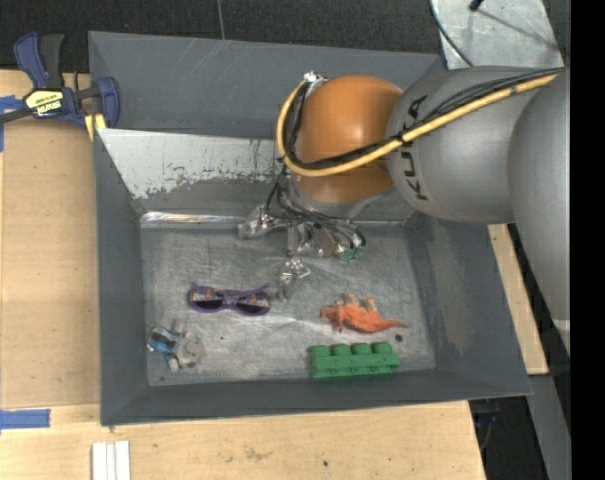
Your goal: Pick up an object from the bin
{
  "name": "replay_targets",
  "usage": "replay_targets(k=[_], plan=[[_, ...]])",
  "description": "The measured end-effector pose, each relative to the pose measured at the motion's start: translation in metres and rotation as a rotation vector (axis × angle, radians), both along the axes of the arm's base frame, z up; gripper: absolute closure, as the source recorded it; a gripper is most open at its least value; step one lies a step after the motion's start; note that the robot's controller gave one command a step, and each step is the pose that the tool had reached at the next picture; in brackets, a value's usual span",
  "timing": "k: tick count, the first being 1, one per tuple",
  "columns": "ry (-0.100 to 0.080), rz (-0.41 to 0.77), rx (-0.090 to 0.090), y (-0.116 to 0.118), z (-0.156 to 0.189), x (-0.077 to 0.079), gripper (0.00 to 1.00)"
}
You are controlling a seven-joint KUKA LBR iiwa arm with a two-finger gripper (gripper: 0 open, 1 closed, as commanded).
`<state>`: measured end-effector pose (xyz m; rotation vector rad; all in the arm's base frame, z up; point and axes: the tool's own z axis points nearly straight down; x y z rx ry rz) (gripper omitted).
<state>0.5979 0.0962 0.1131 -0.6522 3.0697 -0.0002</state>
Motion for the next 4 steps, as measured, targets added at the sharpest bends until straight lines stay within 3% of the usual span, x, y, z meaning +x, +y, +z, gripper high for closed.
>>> replay_targets(k=[1,2,3,4], plan=[[-0.001,0.153,0.000,0.022,-0.022,-0.024,0.00],[-0.015,0.103,0.006,0.043,-0.036,-0.055,1.00],[-0.014,0.103,0.006,0.043,-0.036,-0.055,1.00],[0.008,0.104,-0.001,0.043,-0.002,-0.067,1.00]])
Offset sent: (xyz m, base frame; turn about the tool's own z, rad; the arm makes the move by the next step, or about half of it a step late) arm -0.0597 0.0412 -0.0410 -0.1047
